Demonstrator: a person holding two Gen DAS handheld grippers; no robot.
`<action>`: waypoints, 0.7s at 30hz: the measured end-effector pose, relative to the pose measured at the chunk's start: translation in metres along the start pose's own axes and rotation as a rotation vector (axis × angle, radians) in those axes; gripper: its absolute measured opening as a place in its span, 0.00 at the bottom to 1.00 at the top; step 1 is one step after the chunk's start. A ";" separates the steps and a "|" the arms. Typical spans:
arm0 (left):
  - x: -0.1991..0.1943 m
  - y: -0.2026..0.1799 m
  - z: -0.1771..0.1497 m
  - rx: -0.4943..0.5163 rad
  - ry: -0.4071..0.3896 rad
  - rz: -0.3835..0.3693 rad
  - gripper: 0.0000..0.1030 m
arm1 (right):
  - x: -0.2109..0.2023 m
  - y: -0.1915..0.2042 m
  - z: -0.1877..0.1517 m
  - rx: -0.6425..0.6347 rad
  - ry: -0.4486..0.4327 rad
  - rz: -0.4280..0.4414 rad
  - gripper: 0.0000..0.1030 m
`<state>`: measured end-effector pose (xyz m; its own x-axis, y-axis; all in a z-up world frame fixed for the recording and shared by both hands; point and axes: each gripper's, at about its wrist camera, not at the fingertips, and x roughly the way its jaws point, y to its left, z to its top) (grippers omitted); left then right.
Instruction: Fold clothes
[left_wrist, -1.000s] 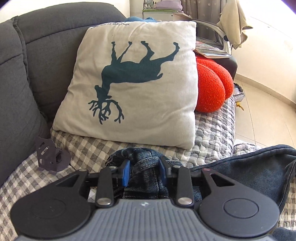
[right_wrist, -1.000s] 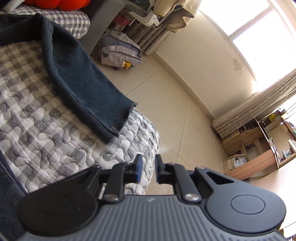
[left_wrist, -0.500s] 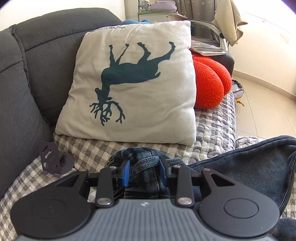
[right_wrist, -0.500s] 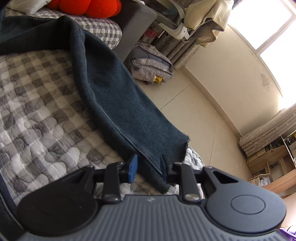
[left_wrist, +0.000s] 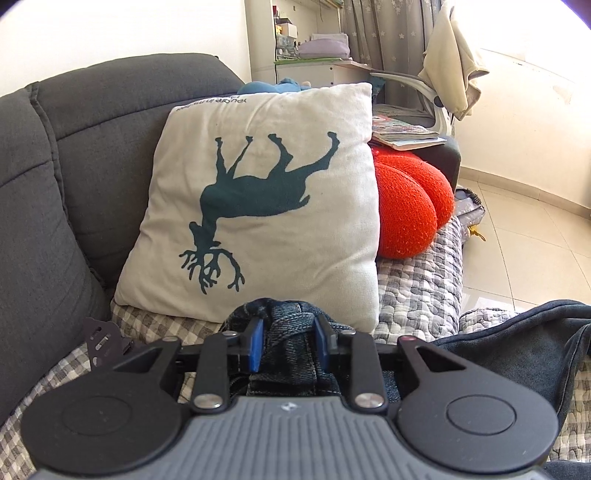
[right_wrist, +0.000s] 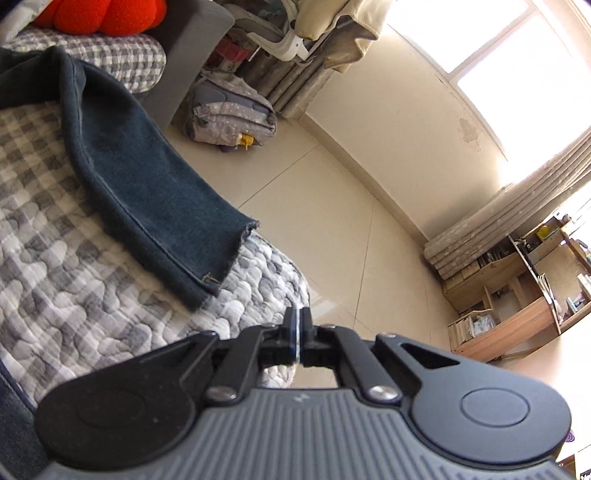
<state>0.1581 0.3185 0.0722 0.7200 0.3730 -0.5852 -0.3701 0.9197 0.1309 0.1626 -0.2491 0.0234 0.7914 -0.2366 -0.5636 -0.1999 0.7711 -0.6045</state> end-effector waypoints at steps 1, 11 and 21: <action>0.000 -0.001 -0.002 0.003 0.001 0.003 0.28 | -0.002 0.002 -0.001 0.005 -0.011 0.018 0.04; -0.002 0.003 -0.005 -0.003 0.024 0.001 0.29 | 0.008 0.067 0.023 0.021 -0.134 0.242 0.28; 0.009 0.004 -0.017 0.013 0.041 0.019 0.29 | 0.040 0.076 0.025 0.087 -0.134 0.281 0.30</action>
<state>0.1527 0.3234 0.0537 0.6885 0.3850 -0.6146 -0.3751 0.9143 0.1525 0.1941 -0.1853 -0.0310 0.7827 0.0685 -0.6186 -0.3756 0.8445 -0.3818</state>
